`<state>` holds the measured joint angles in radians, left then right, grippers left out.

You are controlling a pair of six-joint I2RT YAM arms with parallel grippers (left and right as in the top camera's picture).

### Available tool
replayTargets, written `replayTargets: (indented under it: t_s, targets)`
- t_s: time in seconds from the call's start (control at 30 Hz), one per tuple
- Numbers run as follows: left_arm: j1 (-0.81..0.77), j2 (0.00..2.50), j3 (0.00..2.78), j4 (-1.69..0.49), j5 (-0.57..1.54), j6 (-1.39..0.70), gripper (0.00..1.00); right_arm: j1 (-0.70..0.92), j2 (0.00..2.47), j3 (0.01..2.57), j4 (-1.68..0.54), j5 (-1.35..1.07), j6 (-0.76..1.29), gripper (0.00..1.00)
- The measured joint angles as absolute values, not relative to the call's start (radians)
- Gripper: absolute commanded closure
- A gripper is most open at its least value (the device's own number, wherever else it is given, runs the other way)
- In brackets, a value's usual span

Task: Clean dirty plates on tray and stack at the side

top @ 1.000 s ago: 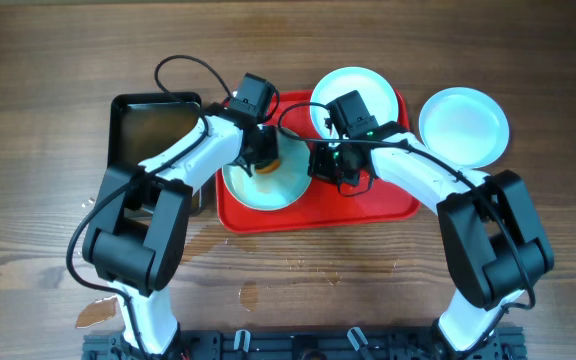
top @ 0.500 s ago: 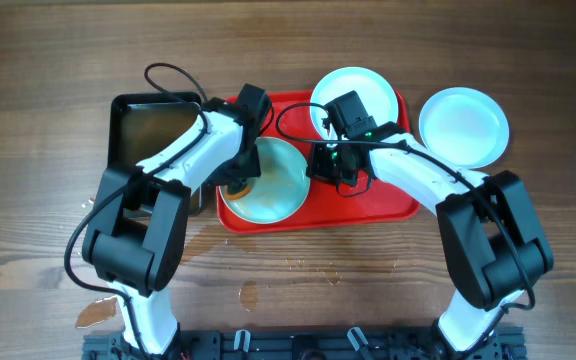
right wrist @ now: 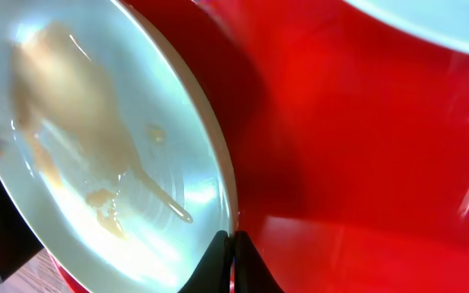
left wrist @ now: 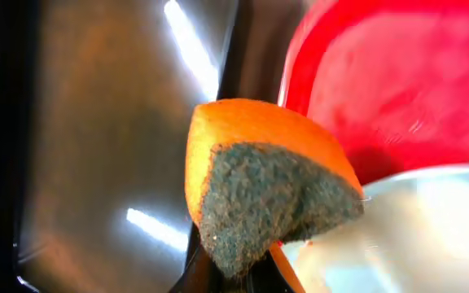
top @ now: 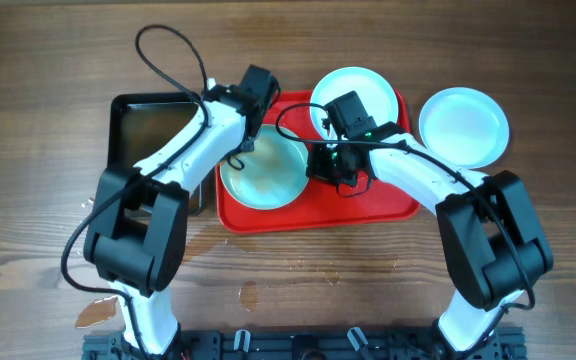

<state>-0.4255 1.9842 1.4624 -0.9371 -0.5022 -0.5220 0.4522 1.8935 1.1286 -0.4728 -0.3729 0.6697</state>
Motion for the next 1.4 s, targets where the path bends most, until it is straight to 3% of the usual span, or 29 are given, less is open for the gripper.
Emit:
replayTargets:
  t_s: [0.07,0.33,0.5,0.73,1.07,1.4]
  targets:
    - [-0.426,1.984,1.521,-0.952,-0.509,-0.538,0.96,0.451,1.893,1.129,-0.472,-0.372,0.670,0.96]
    - [-0.426,1.968,1.564,-1.000,-0.382,-0.557,0.96,0.450,1.895,1.129,-0.401,-0.355,0.673,0.68]
    - [-0.426,1.968,1.564,-1.010,-0.261,-0.560,0.96,0.450,1.925,1.129,-0.376,-0.355,0.685,0.70]
    - [-0.377,1.968,1.564,-1.006,-0.177,-0.559,0.96,0.449,1.948,1.129,-0.354,-0.359,0.721,0.96]
    - [-0.254,1.968,1.564,-1.031,-0.094,-0.559,0.96,0.464,1.926,1.128,-0.393,-0.350,0.693,0.96]
    - [-0.139,1.968,1.564,-1.029,-0.062,-0.559,0.96,0.464,1.614,1.130,-0.650,0.010,0.530,0.96]
